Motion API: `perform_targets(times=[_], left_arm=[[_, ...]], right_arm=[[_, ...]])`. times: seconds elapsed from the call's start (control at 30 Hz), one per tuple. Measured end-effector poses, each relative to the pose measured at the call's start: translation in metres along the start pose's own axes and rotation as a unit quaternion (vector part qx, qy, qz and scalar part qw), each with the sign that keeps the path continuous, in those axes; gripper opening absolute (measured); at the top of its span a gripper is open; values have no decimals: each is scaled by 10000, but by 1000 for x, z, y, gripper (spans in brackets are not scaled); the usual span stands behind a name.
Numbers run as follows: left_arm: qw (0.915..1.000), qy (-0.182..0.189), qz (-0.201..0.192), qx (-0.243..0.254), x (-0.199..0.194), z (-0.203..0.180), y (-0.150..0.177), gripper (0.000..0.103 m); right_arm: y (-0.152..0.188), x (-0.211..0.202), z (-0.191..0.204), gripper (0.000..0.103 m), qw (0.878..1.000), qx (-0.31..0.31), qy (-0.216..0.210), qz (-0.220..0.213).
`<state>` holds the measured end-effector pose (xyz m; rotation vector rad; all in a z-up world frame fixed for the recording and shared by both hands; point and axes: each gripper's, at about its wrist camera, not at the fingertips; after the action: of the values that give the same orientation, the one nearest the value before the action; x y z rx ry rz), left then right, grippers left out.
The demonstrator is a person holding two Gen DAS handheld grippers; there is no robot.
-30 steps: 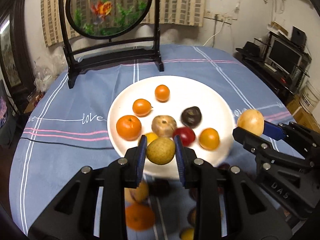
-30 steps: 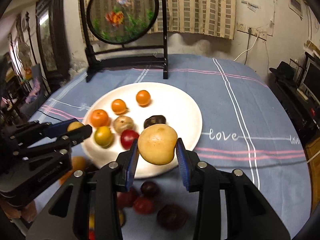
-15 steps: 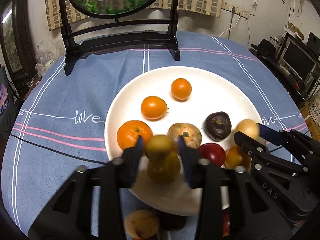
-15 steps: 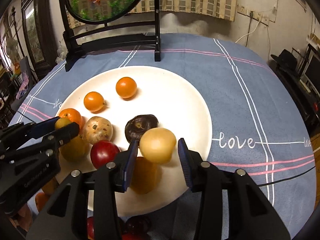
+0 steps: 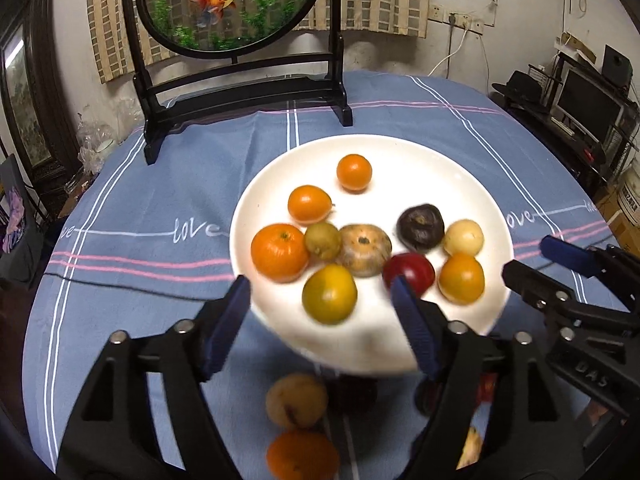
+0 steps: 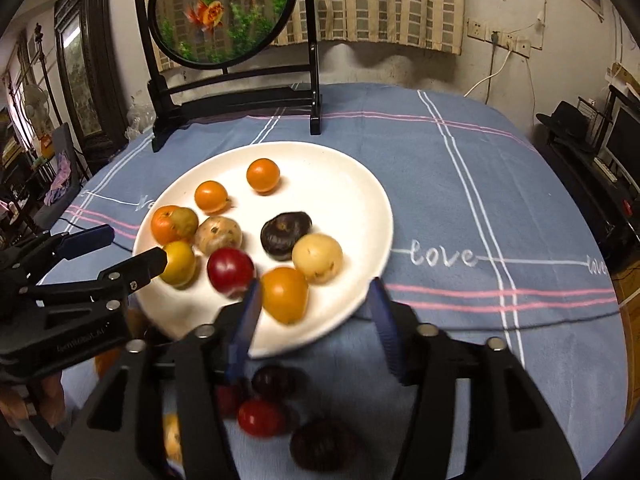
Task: Organize fruits
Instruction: 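Withdraw both tools from the plate back toward the loose fruits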
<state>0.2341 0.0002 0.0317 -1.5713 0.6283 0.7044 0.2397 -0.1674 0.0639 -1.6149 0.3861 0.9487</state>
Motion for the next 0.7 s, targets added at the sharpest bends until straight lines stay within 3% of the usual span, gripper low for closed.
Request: perform_targets(times=[0.33, 0.7], left_arm=[[9996, 93, -168, -193, -44, 18, 37, 93], [9992, 25, 16, -403, -66, 43, 95, 93]], right_arm=[[48, -42, -2, 62, 9997, 232, -54, -47], [103, -61, 18, 62, 9984, 440, -344, 128]])
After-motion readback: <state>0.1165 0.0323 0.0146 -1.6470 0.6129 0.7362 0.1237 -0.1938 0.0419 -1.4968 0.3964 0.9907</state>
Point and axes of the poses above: each gripper's, at about its wrist camera, not at the fingertips, and x roughly the way its jaws point, z to its left, y to its underside, and after that the axes turned 8 degrees about -x, right-handed
